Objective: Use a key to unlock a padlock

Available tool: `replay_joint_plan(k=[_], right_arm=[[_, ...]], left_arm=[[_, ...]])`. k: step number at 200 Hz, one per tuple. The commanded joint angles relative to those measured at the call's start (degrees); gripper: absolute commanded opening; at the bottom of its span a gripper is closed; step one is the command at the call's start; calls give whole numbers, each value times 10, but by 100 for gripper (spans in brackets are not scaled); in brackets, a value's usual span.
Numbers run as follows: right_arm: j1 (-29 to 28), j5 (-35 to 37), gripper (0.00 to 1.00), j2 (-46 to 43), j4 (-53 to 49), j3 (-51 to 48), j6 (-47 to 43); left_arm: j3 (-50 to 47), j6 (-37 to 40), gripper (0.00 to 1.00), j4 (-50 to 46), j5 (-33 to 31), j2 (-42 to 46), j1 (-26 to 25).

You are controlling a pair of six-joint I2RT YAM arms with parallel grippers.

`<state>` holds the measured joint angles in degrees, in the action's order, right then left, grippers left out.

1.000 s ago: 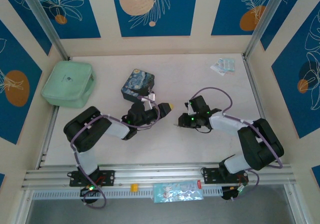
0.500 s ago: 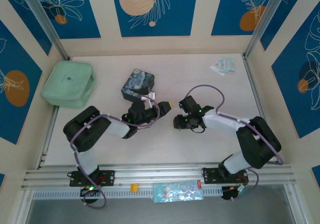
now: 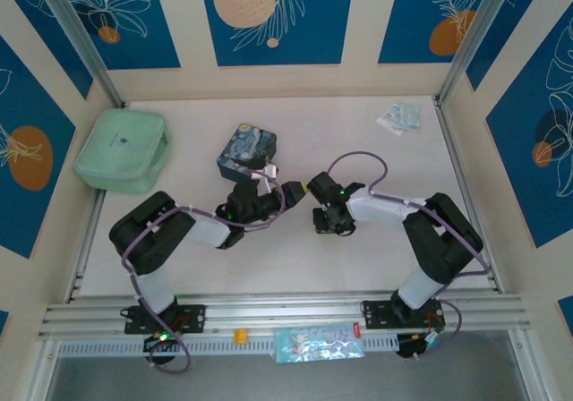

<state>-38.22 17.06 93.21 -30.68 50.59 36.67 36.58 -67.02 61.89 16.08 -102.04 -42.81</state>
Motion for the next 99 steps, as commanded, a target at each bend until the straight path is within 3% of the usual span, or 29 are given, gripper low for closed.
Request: replay_joint_plan(k=[1, 53, 99], right_arm=[[-16, 15, 20, 51, -14, -7, 29], [-17, 9, 0, 68, 2, -14, 53], [29, -95, 0, -10, 77, -54, 90]], left_arm=[[-9, 14, 68, 8, -4, 18, 9], [-14, 15, 68, 6, -7, 24, 12], [-16, 17, 68, 4, -5, 28, 12]])
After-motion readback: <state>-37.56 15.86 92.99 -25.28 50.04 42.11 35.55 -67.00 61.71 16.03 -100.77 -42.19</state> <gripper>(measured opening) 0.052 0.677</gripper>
